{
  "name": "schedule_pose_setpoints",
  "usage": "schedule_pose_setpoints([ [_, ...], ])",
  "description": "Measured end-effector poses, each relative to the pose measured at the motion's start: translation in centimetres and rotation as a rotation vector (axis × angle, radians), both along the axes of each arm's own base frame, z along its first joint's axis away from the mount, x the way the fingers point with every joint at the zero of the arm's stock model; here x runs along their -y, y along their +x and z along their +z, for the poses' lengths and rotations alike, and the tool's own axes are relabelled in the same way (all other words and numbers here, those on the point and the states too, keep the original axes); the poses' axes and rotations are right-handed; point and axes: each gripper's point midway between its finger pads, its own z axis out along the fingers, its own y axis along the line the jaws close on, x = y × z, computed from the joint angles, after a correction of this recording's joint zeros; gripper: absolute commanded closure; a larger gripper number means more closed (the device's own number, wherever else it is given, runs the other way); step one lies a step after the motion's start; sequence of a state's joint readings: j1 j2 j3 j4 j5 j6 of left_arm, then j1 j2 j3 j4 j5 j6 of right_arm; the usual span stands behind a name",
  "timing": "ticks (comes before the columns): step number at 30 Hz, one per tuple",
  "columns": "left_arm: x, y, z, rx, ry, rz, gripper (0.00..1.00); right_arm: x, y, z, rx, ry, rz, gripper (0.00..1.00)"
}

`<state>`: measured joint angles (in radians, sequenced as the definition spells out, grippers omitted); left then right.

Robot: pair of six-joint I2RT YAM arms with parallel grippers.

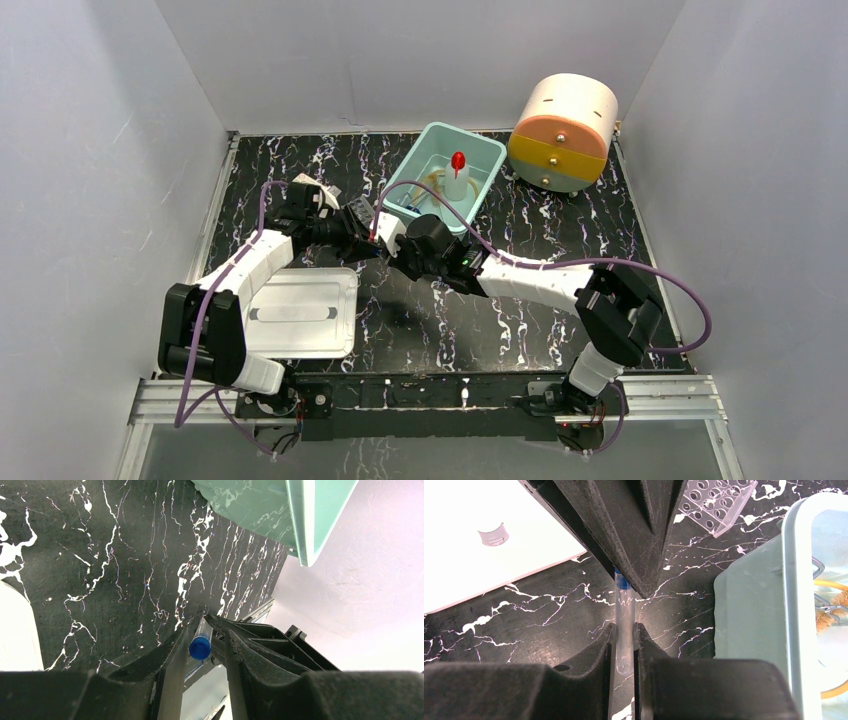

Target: Organize the chemistry lab equipment

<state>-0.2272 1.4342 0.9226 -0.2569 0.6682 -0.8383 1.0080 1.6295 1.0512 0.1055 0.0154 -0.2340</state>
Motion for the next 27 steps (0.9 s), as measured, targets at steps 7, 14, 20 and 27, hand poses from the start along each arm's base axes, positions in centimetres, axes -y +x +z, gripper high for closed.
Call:
schedule_pose_setpoints([
  [7,-0.01,-0.01,-0.02,-0.001,0.001,0.0,0.72,-0.02,0.01,0.02,0.0,0.001,0.0,0.79],
  [14,-0.04,-0.06,-0.04,-0.003,0.003,0.001,0.73,0.04,0.1,0.02,0.0,0.001,-0.003,0.79],
  [20,-0.05,-0.1,-0.05,-0.004,0.003,0.0,0.72,0.18,0.31,0.02,-0.001,0.002,-0.011,0.79],
  [27,-0.09,-0.2,-0.13,-0.005,0.007,-0.004,0.78,0.17,0.3,0.02,-0.003,0.003,-0.01,0.79],
])
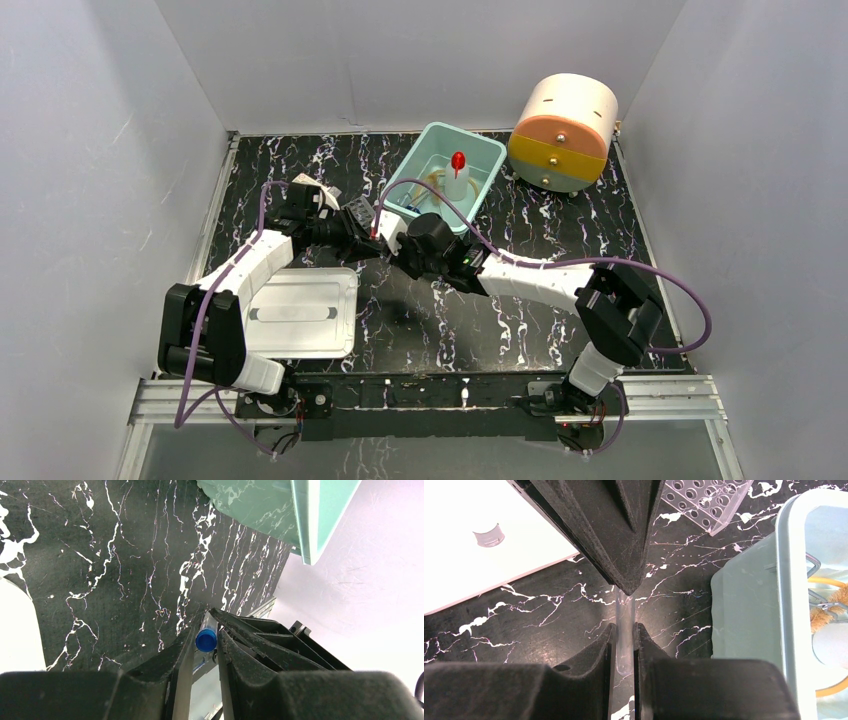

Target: Organize the chemistry lab equipment

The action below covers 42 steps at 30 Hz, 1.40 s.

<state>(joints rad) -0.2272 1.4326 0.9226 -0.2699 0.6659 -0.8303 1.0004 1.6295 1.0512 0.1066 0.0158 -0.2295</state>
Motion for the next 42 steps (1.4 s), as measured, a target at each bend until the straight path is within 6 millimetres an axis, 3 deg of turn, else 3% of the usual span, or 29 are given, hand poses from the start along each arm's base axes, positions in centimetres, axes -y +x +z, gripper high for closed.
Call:
schedule_pose_setpoints([
  [6,0.0,0.0,0.0,-0.002,-0.002,0.003,0.89,0.0,0.0,0.0,0.0,0.0,0.0,0.77],
  [7,0.0,0.0,0.1,-0.003,-0.003,0.005,0.91,0.0,0.0,0.0,0.0,0.0,0.0,0.73],
  [9,0.0,0.1,0.1,-0.002,-0.005,0.006,0.92,0.0,0.0,0.0,-0.003,0.002,-0.002,0.46],
  [10,0.0,0.1,0.0,0.0,-0.001,0.008,0.92,0.0,-0.1,0.0,-0.012,0.007,-0.008,0.43],
  [14,-1.3,0.7,-0.2,0.01,0.106,0.046,0.91,-0.6,-0.9,0.5,-0.036,0.036,0.035,0.42],
  [19,-5.9,4.3,4.3,0.155,0.408,0.144,0.91,-0.3,-1.7,4.5,-0.015,0.119,0.054,0.42],
  [24,-8.8,5.5,6.6,0.214,0.574,0.203,0.91,0.3,-1.7,6.0,-0.002,0.148,0.04,0.42],
  [32,-12.5,5.3,5.9,0.206,0.783,0.255,0.91,1.2,-2.1,4.8,-0.037,0.119,0.014,0.42],
  [42,-13.5,6.4,3.5,0.265,0.881,0.259,0.91,1.7,-2.0,4.2,-0.056,0.111,-0.015,0.42],
])
